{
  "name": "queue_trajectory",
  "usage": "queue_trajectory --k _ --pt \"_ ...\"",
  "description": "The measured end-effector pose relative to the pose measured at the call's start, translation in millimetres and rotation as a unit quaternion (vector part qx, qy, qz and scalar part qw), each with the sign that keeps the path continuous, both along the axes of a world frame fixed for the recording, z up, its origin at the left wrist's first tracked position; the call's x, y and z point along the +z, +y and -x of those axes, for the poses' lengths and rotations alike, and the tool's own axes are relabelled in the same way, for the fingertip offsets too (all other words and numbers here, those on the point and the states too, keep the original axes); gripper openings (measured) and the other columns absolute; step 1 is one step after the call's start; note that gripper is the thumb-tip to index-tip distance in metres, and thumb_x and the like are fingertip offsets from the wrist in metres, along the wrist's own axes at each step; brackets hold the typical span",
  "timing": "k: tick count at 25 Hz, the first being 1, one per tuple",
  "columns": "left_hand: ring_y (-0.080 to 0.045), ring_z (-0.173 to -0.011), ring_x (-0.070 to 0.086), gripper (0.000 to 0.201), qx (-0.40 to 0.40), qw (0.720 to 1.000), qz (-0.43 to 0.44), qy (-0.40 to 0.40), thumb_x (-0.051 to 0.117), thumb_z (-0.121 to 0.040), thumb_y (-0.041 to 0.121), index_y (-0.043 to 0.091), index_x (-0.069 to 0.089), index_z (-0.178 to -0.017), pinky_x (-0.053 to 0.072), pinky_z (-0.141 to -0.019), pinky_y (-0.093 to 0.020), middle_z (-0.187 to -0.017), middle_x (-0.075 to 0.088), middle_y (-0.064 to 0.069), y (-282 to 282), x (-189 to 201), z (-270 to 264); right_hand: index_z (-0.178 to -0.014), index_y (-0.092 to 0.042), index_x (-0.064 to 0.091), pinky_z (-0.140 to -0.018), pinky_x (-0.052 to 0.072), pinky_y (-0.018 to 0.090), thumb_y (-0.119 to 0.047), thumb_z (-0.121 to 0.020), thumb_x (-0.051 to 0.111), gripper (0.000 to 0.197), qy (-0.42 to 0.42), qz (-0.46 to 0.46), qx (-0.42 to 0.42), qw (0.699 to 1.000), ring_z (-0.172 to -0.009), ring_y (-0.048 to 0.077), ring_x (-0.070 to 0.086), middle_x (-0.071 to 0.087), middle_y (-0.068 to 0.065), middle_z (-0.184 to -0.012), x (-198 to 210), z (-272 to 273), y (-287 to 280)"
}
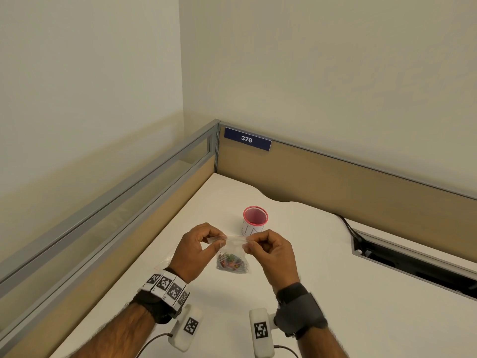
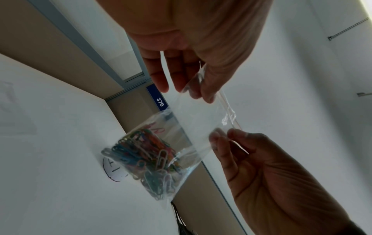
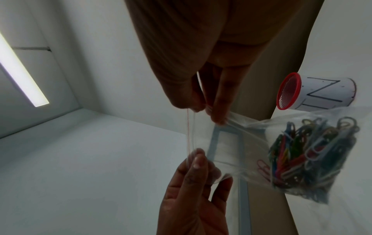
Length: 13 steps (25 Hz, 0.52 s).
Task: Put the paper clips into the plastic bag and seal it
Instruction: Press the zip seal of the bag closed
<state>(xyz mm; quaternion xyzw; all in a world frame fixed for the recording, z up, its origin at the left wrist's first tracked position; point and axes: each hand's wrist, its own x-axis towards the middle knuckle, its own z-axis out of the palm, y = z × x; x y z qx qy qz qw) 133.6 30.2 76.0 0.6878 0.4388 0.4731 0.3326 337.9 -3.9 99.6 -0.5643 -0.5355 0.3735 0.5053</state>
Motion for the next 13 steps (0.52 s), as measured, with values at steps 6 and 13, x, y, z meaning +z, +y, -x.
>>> queue_trajectory --k 6,13 --pt "-0.006 -0.097 0.061 0.022 -0.028 0.995 -0.047 0.086 0.076 -0.08 0.028 0.031 0.067 -0.099 0.047 -0.085 -0.018 -0.095 0.067 0.019 -8 7 -16 -0.083 -0.013 0.067 -0.074 0.059 0.026 -0.012 -0.084 0.065 0.002 -0.063 -0.006 -0.001 0.998 -0.08 0.017 0.065 0.068 -0.002 -0.084 1 13 -2" --pt "-0.009 -0.09 0.06 0.023 -0.016 0.991 -0.056 0.117 0.06 -0.078 0.046 0.029 0.07 -0.089 0.051 -0.081 -0.03 -0.086 0.068 0.018 -8 10 -26 -0.082 -0.015 0.067 -0.071 0.061 0.039 -0.015 -0.084 0.066 0.003 -0.066 0.0 -0.01 0.998 -0.075 0.018 0.064 0.067 -0.001 -0.08 -2 12 -5"
